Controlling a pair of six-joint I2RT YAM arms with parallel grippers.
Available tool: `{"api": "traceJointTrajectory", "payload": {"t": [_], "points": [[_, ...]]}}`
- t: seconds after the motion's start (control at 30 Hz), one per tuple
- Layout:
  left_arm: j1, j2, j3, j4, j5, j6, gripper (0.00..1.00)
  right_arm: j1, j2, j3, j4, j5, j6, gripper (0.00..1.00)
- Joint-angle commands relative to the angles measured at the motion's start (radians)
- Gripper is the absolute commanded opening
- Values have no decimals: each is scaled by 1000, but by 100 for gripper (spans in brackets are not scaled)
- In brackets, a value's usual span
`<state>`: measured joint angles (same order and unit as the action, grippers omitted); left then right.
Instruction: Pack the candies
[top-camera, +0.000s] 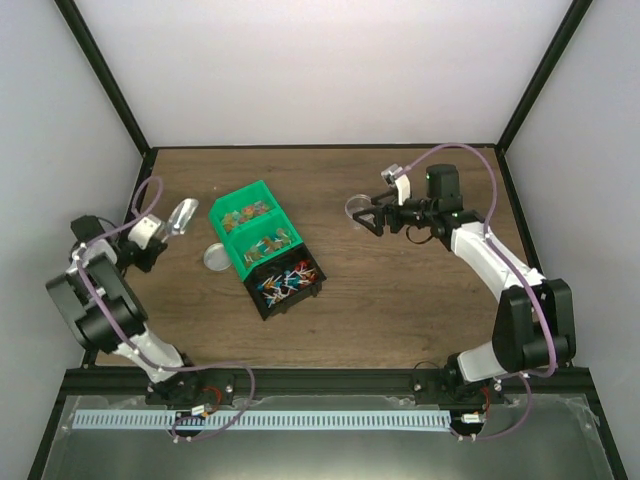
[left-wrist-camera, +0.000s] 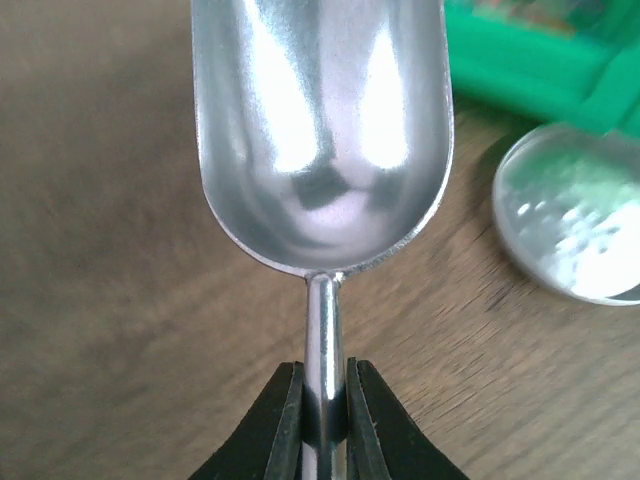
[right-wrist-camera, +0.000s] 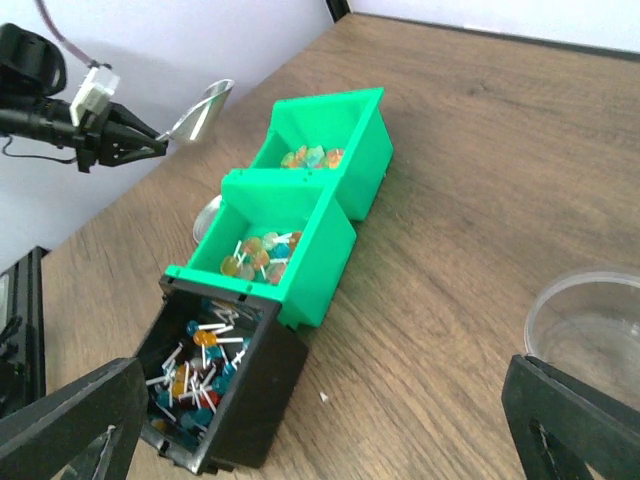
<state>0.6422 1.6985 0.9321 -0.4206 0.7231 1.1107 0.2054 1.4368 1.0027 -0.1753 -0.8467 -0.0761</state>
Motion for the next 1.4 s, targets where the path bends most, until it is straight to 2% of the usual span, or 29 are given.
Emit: {"api": "traceJointTrajectory", "payload": {"t": [0.0,0.17,0.4,0.5,0.63,0.73,0.97,1.23,1.37], "points": [[-81,-207,77,-239,-3,120,4,4,20,100,-1,-40,100,100],[-258,-415,83,-322,-41,114,4,11,28,134,22,-81,274,100],[-589,-542,127,-350,-127,-45,4,90,55,179,13,-128,304,99],[-714,-548,138,-359,-186,-90,4,142,87,199,-24,-159,314,94],[-839,-546,141,-367,-264,-115,4,191,103,198,-11,-207,352,81],[-891,-549,139,-358,-300,-138,4,215,110,196,-8,-226,366,74],[-942,-556,150,-359,-271,-193,4,246,151,183,13,-260,406,55],[-1013,-547,153,-372,-324,-182,4,259,210,210,13,-282,444,36],[-1029,-542,163,-384,-344,-167,4,261,219,208,3,-293,442,24]]}}
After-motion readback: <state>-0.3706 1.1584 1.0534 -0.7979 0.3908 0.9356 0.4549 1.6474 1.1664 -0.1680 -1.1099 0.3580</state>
